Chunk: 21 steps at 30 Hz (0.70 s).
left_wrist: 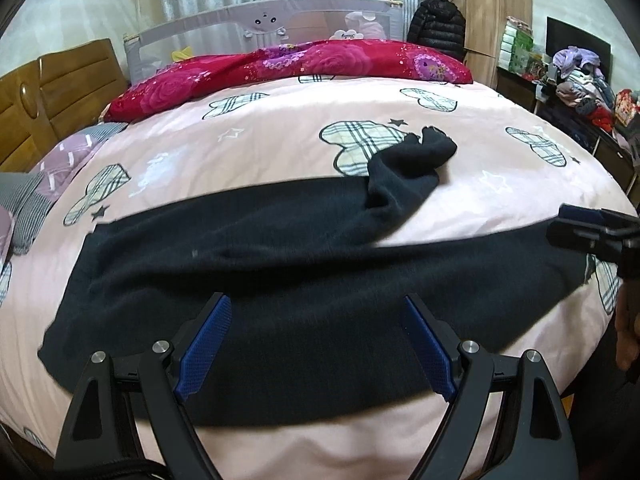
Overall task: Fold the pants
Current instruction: 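Lower the right gripper onto the bent pant leg cuff and close it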
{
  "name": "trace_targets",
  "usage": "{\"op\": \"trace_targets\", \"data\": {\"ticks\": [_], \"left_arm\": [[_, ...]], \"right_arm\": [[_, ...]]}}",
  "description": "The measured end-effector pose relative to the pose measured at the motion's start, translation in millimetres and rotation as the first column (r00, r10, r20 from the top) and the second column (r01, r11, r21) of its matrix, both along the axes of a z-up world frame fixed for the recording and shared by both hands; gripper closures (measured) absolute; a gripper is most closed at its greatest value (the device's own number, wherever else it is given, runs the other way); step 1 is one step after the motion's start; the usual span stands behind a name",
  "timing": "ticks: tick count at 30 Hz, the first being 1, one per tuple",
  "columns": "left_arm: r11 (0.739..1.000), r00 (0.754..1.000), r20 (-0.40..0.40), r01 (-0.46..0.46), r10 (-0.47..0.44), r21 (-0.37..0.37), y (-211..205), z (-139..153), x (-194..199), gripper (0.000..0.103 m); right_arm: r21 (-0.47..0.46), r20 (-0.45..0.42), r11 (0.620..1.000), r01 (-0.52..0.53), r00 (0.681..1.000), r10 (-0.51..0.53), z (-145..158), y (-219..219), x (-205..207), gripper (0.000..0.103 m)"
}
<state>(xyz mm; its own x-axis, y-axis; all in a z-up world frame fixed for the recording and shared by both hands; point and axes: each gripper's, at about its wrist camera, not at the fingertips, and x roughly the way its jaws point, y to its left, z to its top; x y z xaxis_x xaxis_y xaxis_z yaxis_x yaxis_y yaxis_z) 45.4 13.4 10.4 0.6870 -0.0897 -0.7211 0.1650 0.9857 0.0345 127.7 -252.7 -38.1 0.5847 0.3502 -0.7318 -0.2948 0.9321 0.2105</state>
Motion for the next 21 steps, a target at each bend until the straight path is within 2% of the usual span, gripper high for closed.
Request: {"op": "trace_targets", "data": {"ticks": [5,12,16,18,21], "left_arm": [[1.000,1.000,-0.023,0.016,-0.016,-0.023,10.8,10.1,36.6,0.016],[0.996,0.993,-0.092,0.072,-0.076,-0.045,28.1,14.8,110.5,0.016],[0.988,0.975,-0.158,0.151,-0.156,-0.044,28.7,6.3,160.1,0.016],[0.979,0.963,-0.177,0.200,-0.202,-0.031,24.7,0.9,177.9,0.016],[0.958,0.933,-0.226,0.286,-0.280,-0.009,18.2,-12.9,208.2,0.016]], "right_arm": [[0.009,-0.039,1.000,0.013,0.999,-0.012,9.5,-6.1,39.2,0.000],[0.097,-0.090,0.994,0.045,0.995,-0.036,21.1,-24.0,110.0,0.000],[0.094,-0.158,0.994,0.054,0.987,-0.038,17.5,-30.0,162.6,0.000],[0.122,-0.169,0.990,0.064,0.985,-0.043,17.4,-36.3,184.1,0.000],[0.114,-0.218,0.991,0.072,0.975,-0.045,8.3,-41.2,224.8,0.000]]}}
